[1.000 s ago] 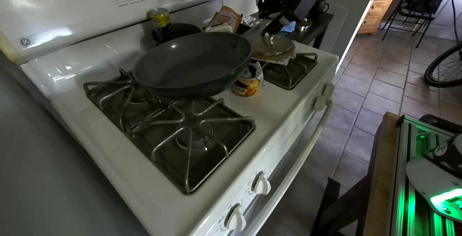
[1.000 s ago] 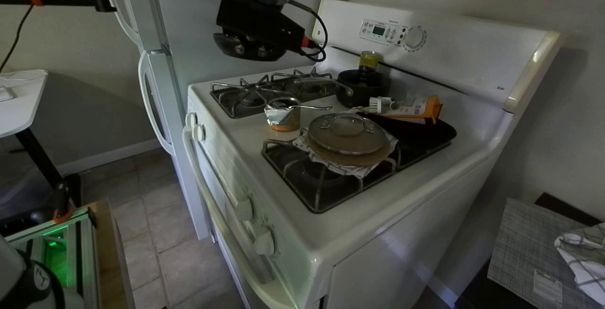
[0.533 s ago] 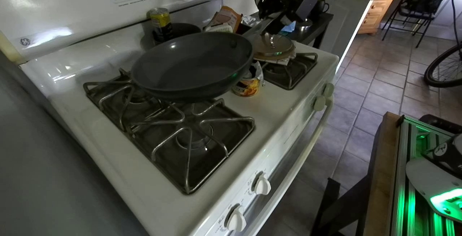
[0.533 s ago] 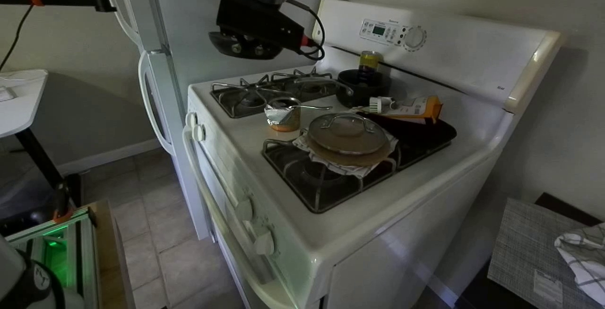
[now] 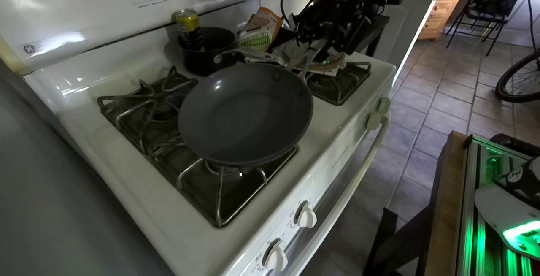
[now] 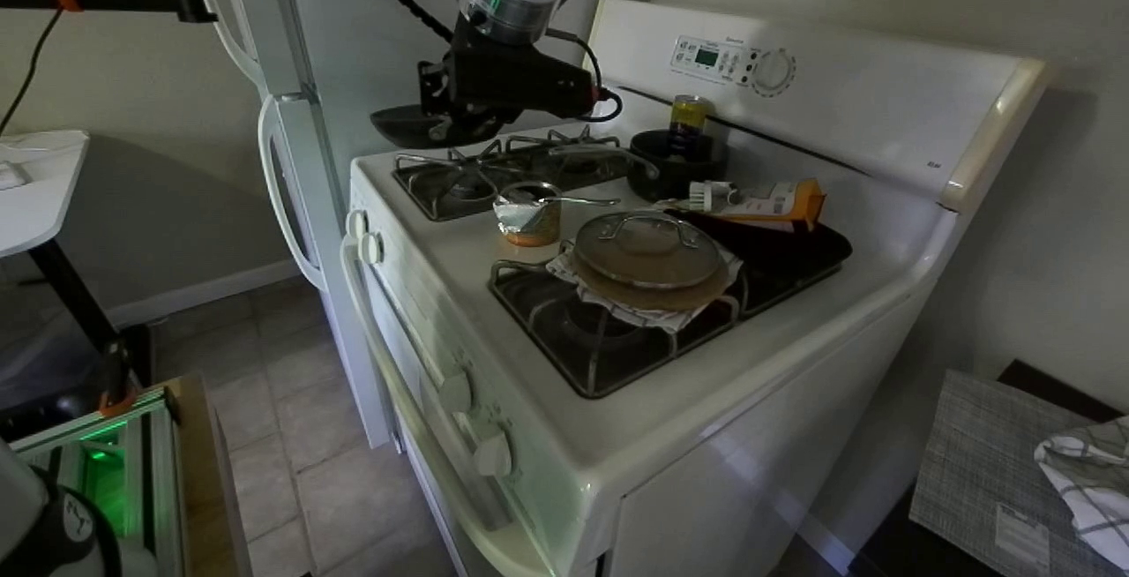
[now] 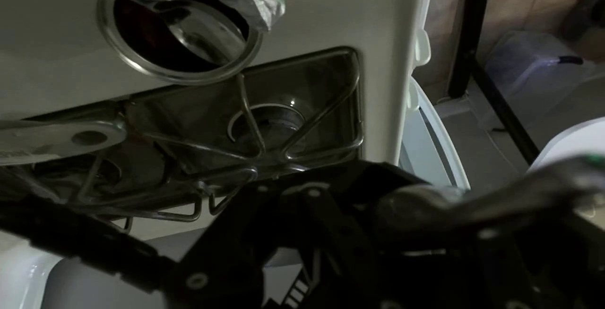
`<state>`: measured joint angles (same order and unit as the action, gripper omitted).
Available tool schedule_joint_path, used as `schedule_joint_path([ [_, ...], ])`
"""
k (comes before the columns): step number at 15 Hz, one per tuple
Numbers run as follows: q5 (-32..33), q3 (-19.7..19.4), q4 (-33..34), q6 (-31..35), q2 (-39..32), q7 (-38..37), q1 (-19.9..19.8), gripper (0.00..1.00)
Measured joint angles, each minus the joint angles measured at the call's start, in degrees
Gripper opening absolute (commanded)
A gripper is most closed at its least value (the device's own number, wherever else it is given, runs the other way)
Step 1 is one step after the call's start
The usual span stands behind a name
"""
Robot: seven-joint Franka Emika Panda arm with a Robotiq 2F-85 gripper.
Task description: Move the pan to the bottom left corner of the stove then put the pot on the position the pan was at
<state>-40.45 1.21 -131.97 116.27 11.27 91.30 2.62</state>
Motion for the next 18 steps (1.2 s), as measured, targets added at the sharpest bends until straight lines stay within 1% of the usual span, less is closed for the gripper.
schedule_joint_path([
  [4, -0.2, 0.6, 0.0, 5.3, -1.9, 4.5, 2.1, 0.02],
  [7, -0.8, 0.9, 0.3, 7.3, -3.7, 6.9, 3.5, 0.02],
  [12, -1.9, 0.9, 2.5, 7.5, -7.5, 9.1, 3.6, 0.02],
  [18, -2.1, 1.0, 4.7, 7.5, -10.8, 9.0, 3.2, 0.02],
])
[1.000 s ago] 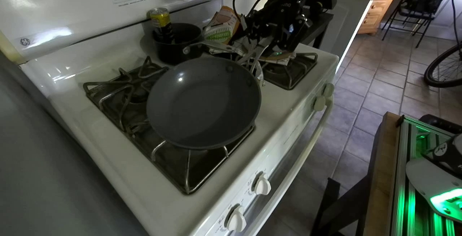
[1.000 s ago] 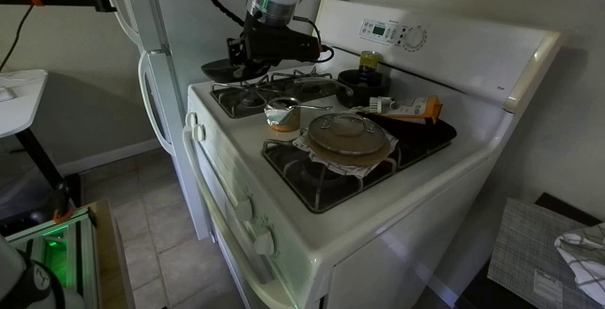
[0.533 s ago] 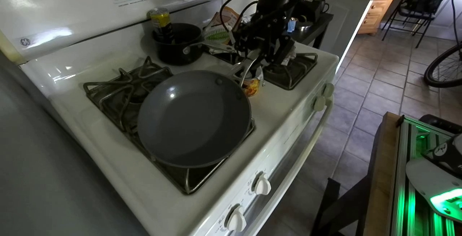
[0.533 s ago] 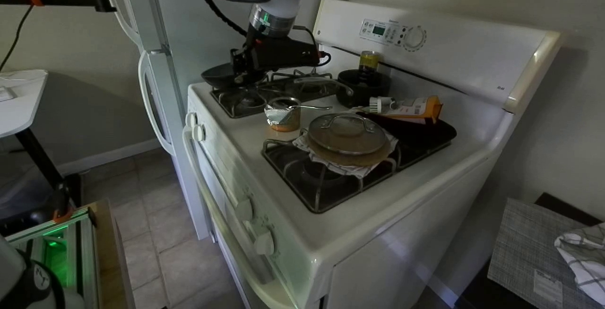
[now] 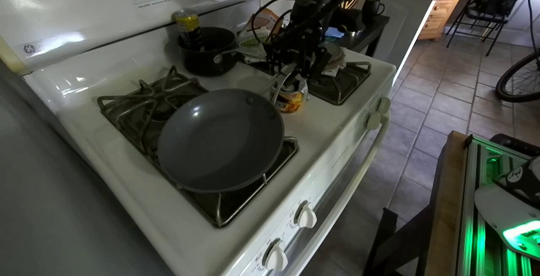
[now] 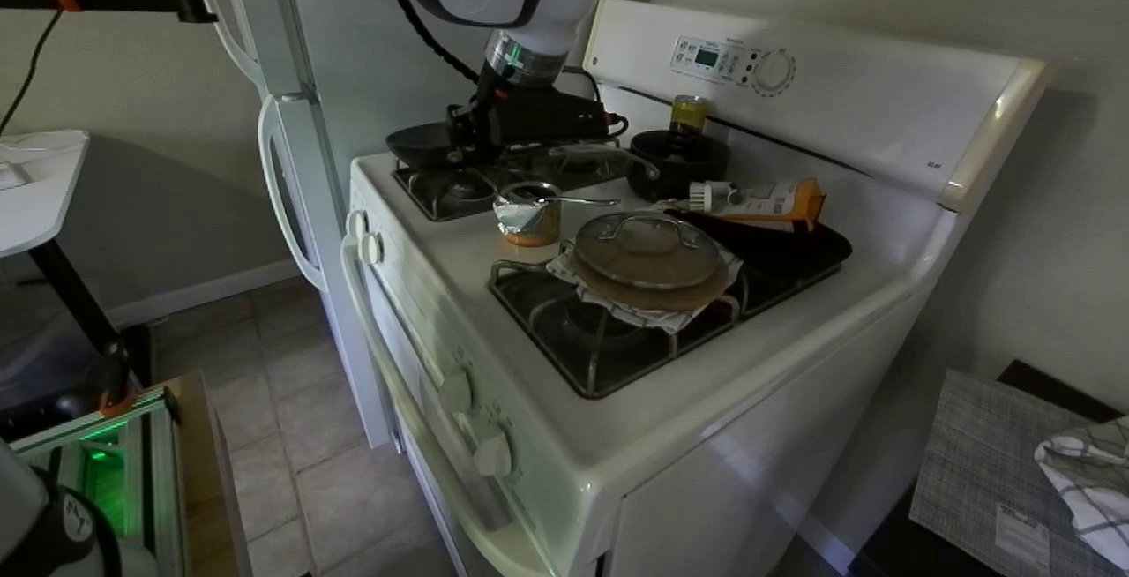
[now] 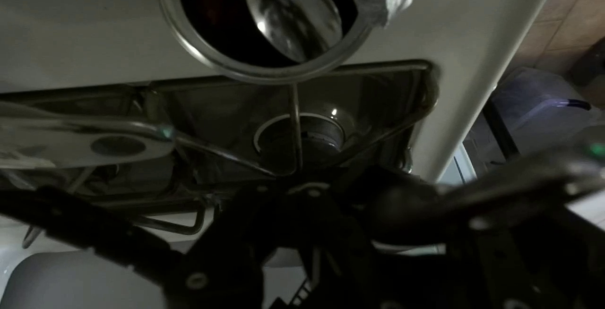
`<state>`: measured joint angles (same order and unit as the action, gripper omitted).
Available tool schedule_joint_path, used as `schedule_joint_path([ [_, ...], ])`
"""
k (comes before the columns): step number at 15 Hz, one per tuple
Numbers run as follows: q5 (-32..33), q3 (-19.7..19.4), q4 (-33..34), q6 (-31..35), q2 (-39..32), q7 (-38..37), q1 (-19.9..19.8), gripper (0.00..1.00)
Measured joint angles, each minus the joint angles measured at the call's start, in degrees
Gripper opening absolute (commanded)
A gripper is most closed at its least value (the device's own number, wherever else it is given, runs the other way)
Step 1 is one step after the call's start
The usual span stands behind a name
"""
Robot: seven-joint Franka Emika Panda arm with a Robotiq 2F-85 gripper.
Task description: Move the pan to the bottom left corner of the stove then put the pot on the position the pan was at
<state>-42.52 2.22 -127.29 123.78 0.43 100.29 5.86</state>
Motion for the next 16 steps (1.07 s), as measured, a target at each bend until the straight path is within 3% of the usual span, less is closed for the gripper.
schedule_joint_path([
  [9, 9.3, 1.9, 1.3, 5.0, -2.4, -7.1, 0.2, 0.02],
  [10, 10.6, 2.2, 1.3, 5.8, -2.6, -8.2, 0.2, 0.34],
  [11, 11.8, 2.4, 1.4, 6.4, -2.9, -9.3, 0.2, 0.36],
  [16, 16.3, 3.8, 3.0, 6.8, -3.7, -14.6, 0.4, 0.71],
])
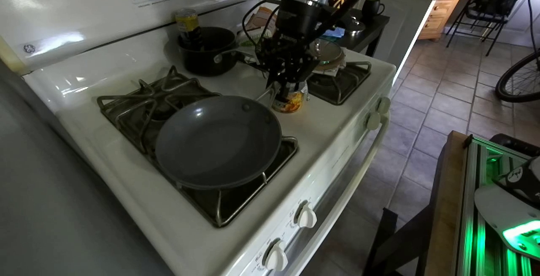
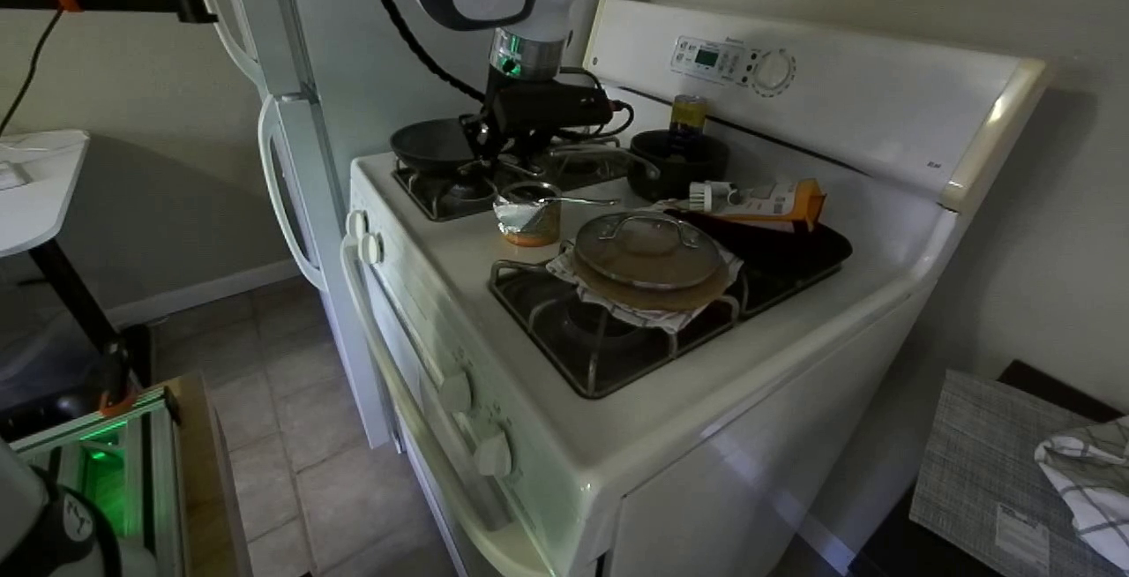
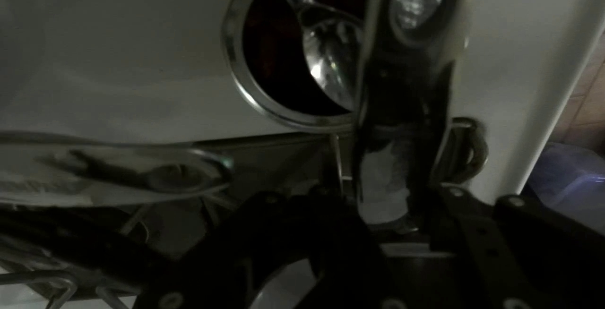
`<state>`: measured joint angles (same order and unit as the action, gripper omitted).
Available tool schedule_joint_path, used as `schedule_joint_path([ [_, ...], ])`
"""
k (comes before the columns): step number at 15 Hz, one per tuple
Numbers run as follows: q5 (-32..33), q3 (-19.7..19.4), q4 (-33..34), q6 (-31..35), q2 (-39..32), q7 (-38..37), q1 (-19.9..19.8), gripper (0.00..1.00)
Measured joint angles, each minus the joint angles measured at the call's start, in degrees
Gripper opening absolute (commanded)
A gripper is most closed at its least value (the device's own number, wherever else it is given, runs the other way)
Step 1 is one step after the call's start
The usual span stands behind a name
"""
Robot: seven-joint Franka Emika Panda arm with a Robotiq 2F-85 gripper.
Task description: Move the pan to the bottom left corner of the stove then put the pot on the position the pan was at
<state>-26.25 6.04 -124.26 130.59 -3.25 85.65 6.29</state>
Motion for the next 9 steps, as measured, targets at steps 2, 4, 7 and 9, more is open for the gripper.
schedule_joint_path([
  [2, 0.7, 0.6, 1.1, -0.2, 0.0, -1.5, 0.2, 0.87],
  [4, 2.2, 1.1, 2.2, -0.6, 0.2, -3.7, 0.4, 0.99],
  [7, 5.5, 1.5, 3.6, -0.6, 1.2, -8.6, 0.5, 1.00],
  [9, 6.1, 1.5, 4.4, -0.5, 2.3, -13.0, 0.5, 1.00],
])
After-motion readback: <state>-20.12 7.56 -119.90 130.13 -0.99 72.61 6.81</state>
